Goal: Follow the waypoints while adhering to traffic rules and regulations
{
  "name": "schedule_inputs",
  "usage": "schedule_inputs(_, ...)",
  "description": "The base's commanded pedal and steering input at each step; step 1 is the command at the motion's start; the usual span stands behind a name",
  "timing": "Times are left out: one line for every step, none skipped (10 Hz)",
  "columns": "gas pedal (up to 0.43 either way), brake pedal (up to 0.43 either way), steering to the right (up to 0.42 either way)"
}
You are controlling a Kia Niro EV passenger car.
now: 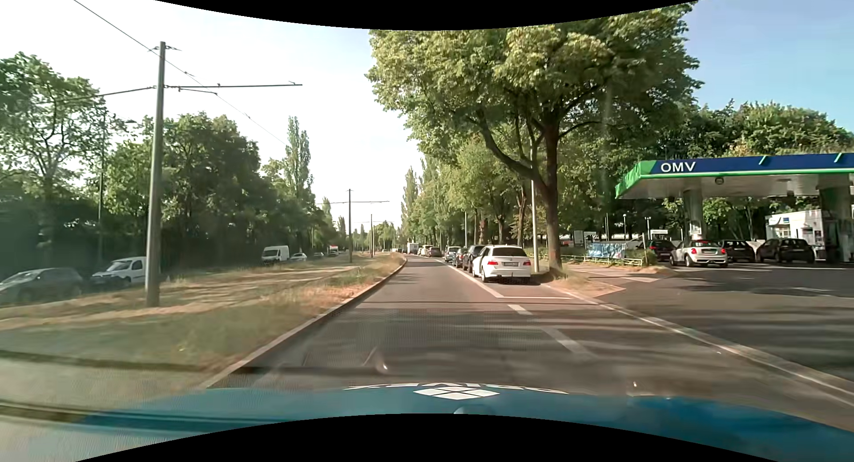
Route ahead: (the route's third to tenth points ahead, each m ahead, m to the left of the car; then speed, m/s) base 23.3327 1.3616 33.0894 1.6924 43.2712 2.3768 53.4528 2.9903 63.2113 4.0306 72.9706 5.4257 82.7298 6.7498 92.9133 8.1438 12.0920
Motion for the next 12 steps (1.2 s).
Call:
schedule_inputs(0.209,0.0,-0.014)
schedule_inputs(0.209,0.0,-0.014)
schedule_inputs(0.209,0.0,-0.014)
schedule_inputs(0.209,0.0,-0.014)
schedule_inputs(0.209,0.0,-0.014)
schedule_inputs(0.197,0.0,-0.013)
schedule_inputs(0.197,0.0,-0.012)
schedule_inputs(0.197,0.0,-0.012)
schedule_inputs(0.177,0.0,-0.012)
schedule_inputs(0.169,0.0,-0.012)
schedule_inputs(0.169,0.0,-0.011)
schedule_inputs(0.169,0.0,-0.011)
